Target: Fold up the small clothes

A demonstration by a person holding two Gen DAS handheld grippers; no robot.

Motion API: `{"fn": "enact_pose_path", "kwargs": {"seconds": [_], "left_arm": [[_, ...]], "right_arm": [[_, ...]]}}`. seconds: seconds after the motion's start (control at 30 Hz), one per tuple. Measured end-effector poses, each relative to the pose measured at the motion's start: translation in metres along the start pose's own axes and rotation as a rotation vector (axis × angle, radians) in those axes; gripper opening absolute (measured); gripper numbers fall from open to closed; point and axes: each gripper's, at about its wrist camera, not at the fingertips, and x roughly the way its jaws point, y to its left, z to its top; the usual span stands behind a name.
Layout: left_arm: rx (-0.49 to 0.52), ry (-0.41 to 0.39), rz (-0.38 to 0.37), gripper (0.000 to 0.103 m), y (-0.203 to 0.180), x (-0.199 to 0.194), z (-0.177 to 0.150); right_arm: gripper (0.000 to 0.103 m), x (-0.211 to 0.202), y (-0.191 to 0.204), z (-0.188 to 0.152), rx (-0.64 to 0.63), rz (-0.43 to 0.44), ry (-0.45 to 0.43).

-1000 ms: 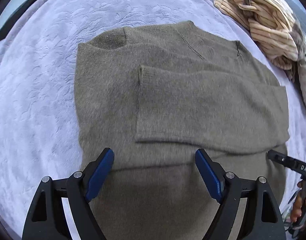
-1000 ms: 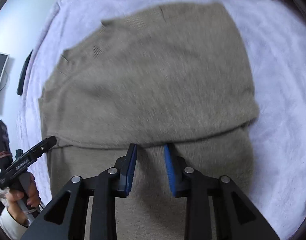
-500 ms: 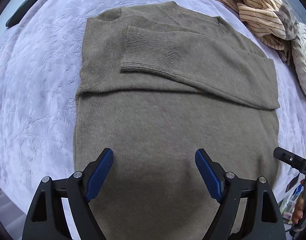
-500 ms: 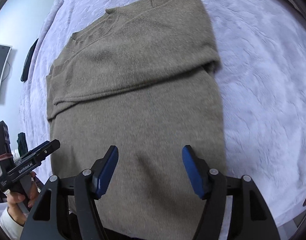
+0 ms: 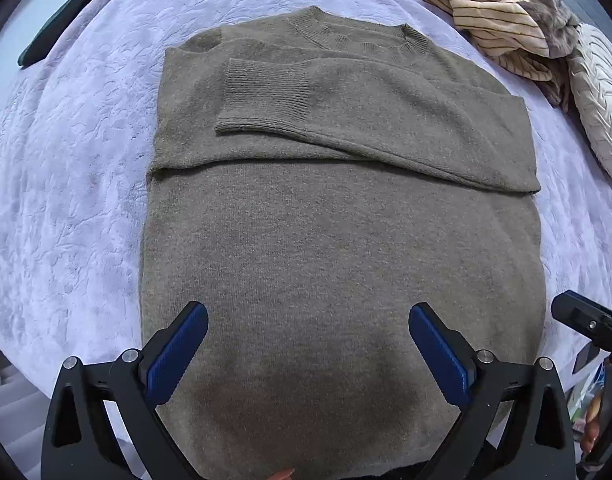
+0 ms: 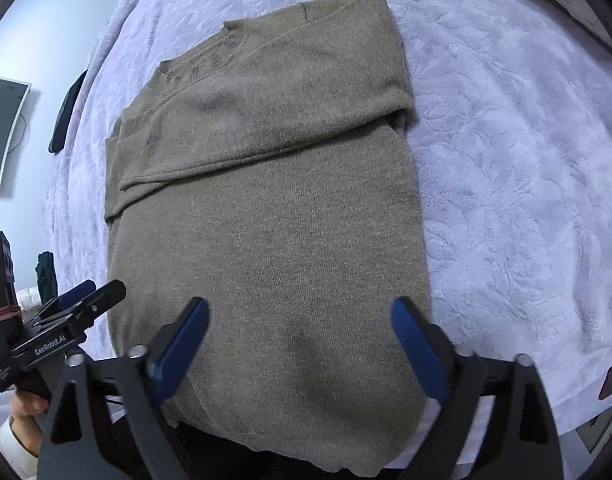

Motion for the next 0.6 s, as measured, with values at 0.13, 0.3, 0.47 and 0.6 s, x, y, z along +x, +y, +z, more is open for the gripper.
{"fn": "enact_pose_path", "kwargs": {"seconds": [0.13, 0.3, 0.47, 0.6], "left_arm": [[-0.011, 0.009, -0.001, 0.101, -0.002, -0.002, -0.002], [-0.027, 0.037, -0.015, 0.101, -0.003, -0.001, -0.008], [-0.004, 0.086, -0.022, 0.101, -0.003, 0.005, -0.018], [-0.001, 0.077, 0.020, 0.101, -0.003, 0.002, -0.026]], "right_arm": [[0.103, -0.006, 0.009, 0.002, -0.056, -0.035, -0.030], [0.103, -0.008, 0.017, 0.003, -0.087, -0.032, -0.008], [0.103, -0.006, 0.014, -0.001, -0.064, -0.007, 0.011], [0.103, -0.006, 0.010, -0.005, -0.052, 0.006, 0.016]]}}
